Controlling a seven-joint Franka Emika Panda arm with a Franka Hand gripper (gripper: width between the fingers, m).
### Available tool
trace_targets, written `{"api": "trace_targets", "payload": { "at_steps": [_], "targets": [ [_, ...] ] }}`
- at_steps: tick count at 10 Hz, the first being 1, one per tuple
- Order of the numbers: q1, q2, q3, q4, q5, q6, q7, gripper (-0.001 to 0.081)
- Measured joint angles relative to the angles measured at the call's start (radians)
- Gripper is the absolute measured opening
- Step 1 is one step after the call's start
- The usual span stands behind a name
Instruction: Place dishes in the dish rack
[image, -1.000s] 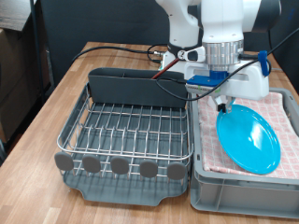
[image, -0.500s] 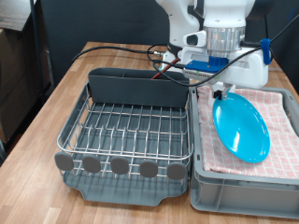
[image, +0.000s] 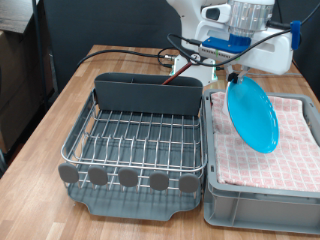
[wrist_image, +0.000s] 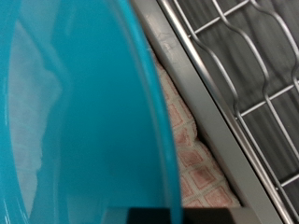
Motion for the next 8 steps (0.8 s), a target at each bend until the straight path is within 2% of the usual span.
{"api": "trace_targets", "payload": {
  "at_steps": [2, 4, 6, 8],
  "targets": [
    [0.002, -0.007, 0.006, 0.032, 0.003, -0.059, -0.018, 0.0019],
    [-0.001, -0.006, 0.006, 0.031, -0.022, -0.06, 0.003, 0.0019],
    [-0.013, -0.024, 0.006, 0.042, -0.154, -0.107, 0.055, 0.0019],
    [-0.025, -0.066, 0.002, 0.058, -0.255, -0.203, 0.044, 0.0019]
  ]
}}
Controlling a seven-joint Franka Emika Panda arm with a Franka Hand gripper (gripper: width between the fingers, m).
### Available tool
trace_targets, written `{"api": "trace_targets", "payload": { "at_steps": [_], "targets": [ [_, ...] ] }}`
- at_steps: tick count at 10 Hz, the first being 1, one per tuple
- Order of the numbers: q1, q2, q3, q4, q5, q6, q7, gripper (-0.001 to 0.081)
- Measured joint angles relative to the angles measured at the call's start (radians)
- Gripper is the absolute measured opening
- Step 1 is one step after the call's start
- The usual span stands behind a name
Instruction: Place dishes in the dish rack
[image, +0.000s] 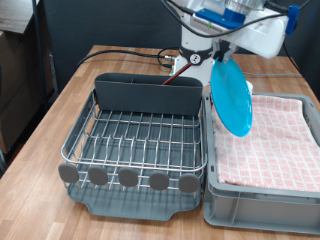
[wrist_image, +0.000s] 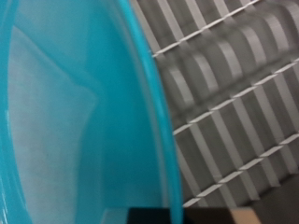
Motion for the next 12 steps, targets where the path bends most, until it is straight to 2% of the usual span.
{"api": "trace_targets", "payload": {
  "at_steps": [2, 4, 7, 9, 12],
  "targets": [
    [-0.019, -0.026, -0.019, 0.021, -0.076, -0.109, -0.089, 0.0019],
    [-0.047, -0.031, -0.055, 0.034, -0.153, -0.142, -0.182, 0.0019],
    [-0.08, -0.029, -0.105, 0.043, -0.219, -0.141, -0.352, 0.0019],
    [-0.08, -0.029, -0.105, 0.043, -0.216, -0.144, -0.333, 0.0019],
    [-0.085, -0.011, -0.145, 0.043, -0.235, -0.155, -0.428, 0.0019]
  ]
}}
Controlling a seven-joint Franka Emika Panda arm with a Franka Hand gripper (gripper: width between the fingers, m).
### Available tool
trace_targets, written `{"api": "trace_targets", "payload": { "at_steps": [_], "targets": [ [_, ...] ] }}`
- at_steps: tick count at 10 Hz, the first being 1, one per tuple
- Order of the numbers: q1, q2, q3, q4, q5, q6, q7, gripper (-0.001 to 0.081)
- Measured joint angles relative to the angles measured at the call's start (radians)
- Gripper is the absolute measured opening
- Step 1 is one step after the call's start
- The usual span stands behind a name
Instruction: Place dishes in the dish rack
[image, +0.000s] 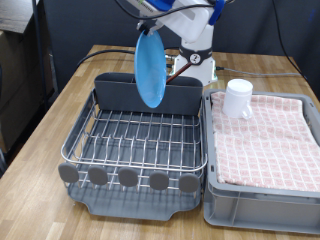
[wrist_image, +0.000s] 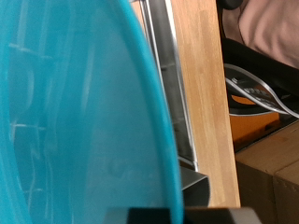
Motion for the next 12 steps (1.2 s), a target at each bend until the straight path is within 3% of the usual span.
{"api": "trace_targets", "payload": {
  "at_steps": [6, 12],
  "targets": [
    [-0.046, 0.069, -0.117, -0.001, -0.14, 0.208, -0.113, 0.0019],
    [-0.046, 0.114, -0.143, -0.002, -0.203, 0.311, -0.144, 0.0019]
  ]
}}
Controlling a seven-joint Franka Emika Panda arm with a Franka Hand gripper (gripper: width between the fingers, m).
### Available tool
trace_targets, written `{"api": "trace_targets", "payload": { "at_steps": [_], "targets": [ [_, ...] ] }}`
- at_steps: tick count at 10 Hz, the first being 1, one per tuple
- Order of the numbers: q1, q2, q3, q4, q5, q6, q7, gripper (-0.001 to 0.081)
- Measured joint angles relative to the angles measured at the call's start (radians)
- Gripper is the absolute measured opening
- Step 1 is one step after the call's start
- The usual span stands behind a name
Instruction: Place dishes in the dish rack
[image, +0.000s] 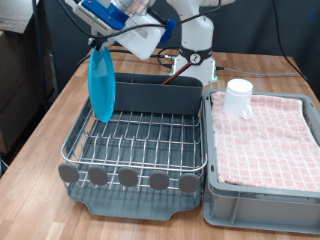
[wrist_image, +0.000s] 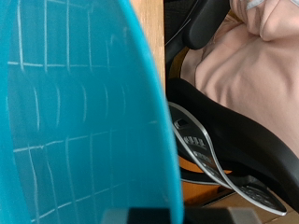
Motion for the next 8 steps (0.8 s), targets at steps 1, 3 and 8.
{"api": "trace_targets", "payload": {
  "at_steps": [1, 3, 8],
  "targets": [
    [0.0, 0.007, -0.004, -0.005, -0.01, 0.018, -0.01, 0.0019],
    [0.0, 0.016, -0.012, -0.017, -0.015, 0.043, -0.013, 0.0019],
    [0.0, 0.035, -0.011, -0.018, -0.068, 0.051, -0.001, 0.0019]
  ]
}}
